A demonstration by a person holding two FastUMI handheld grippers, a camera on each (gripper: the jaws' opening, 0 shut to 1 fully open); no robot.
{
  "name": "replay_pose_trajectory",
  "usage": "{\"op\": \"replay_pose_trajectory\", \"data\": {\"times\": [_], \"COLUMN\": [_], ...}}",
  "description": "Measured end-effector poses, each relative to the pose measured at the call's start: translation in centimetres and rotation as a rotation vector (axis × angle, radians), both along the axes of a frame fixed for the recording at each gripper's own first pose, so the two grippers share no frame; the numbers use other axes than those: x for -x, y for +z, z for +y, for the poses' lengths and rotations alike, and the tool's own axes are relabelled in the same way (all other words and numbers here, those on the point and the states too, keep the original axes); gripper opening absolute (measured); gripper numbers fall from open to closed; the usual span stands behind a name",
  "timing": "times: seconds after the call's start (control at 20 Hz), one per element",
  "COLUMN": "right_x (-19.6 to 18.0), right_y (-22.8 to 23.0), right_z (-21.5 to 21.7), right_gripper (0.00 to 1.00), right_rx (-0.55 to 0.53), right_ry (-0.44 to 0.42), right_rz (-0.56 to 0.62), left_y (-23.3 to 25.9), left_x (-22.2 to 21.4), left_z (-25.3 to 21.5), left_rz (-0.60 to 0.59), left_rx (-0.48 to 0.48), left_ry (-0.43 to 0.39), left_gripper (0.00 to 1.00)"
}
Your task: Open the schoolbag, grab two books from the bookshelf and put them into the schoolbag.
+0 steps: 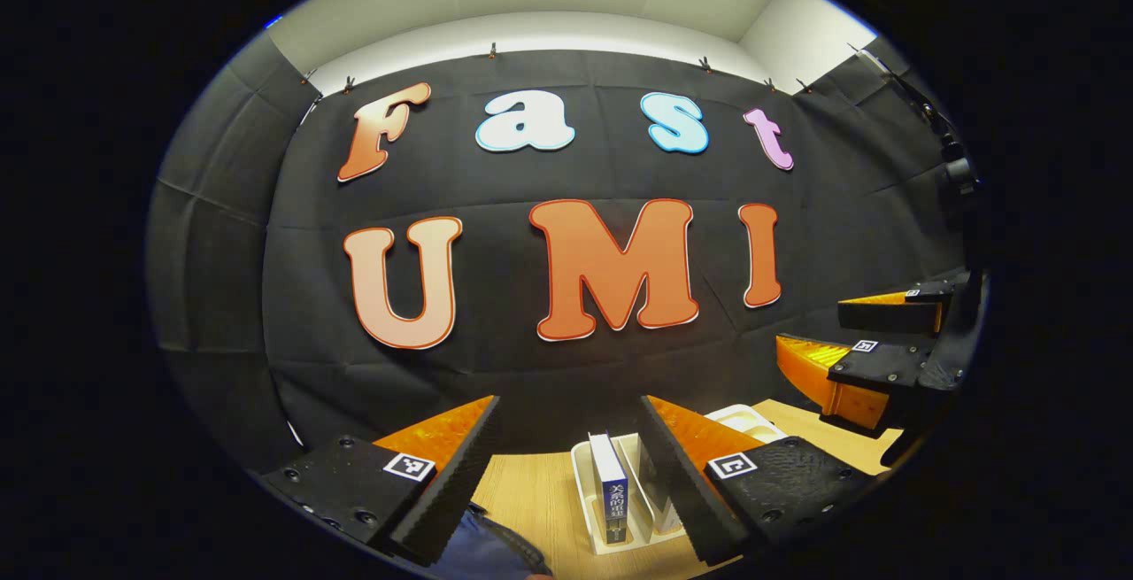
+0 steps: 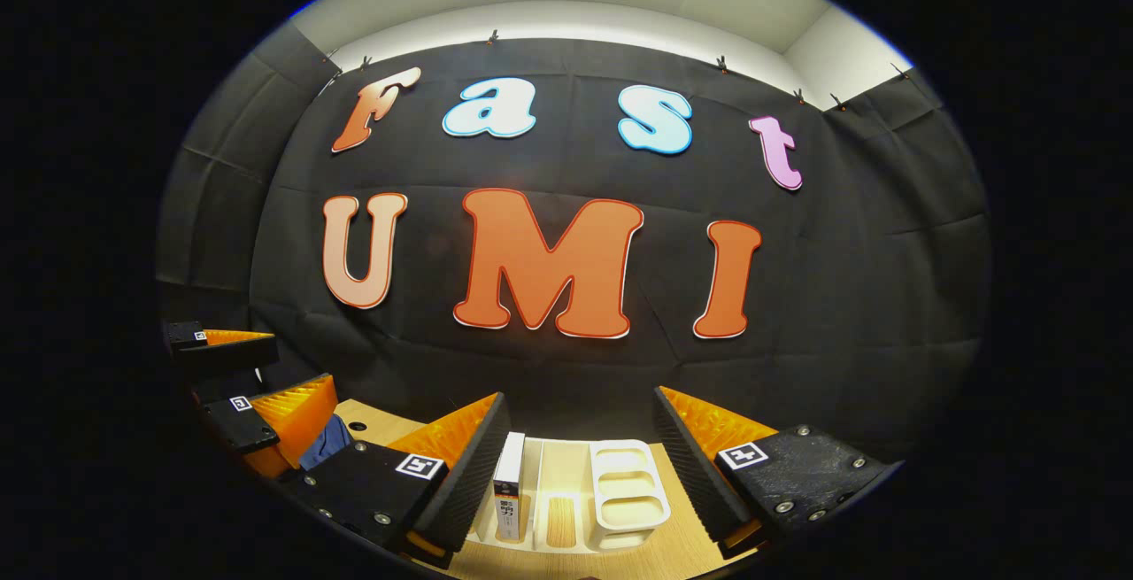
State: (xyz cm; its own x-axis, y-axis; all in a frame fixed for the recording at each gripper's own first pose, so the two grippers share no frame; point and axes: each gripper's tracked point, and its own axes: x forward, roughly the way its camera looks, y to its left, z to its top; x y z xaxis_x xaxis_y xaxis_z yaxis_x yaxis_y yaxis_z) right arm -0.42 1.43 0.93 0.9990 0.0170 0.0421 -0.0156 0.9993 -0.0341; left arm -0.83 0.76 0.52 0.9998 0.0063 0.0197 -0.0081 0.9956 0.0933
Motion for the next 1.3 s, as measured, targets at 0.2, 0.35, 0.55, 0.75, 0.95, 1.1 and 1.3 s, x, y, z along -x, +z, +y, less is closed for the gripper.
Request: {"op": "replay_pose_trajectory", "data": {"times": [0.2,0.35,0.55,0.75,0.95,1.1,1.3], "right_x": [0.0,0.3,0.3,0.9,1.1,1.0,0.6], "right_y": [0.6,1.5,1.5,2.5,3.3,2.6,1.6], "right_z": [0.2,0.2,0.4,-0.3,-0.4,-0.4,-1.0], "right_gripper": [0.96,0.97,0.97,0.96,0.97,0.97,0.97], "right_rx": [-0.006,-0.005,0.004,0.008,0.016,0.018,0.021], "right_ry": [0.01,0.015,0.011,-0.007,-0.018,-0.016,-0.03], "right_rz": [-0.021,-0.056,-0.063,-0.1,-0.135,-0.116,-0.087], "left_y": [0.8,0.9,0.7,1.6,1.4,0.8,-1.0], "left_x": [0.1,0.3,0.4,0.6,0.7,0.6,0.4], "left_z": [-0.1,-0.2,0.0,0.1,0.6,1.1,1.4], "left_rz": [-0.031,-0.045,-0.038,-0.073,-0.063,-0.043,0.011], "left_rx": [-0.005,-0.01,0.001,0.015,0.008,0.006,-0.017], "left_ry": [0.001,-0.003,-0.001,-0.004,0.009,0.027,0.033], "left_gripper": [0.96,0.96,0.99,0.96,0.95,0.95,0.95]}}
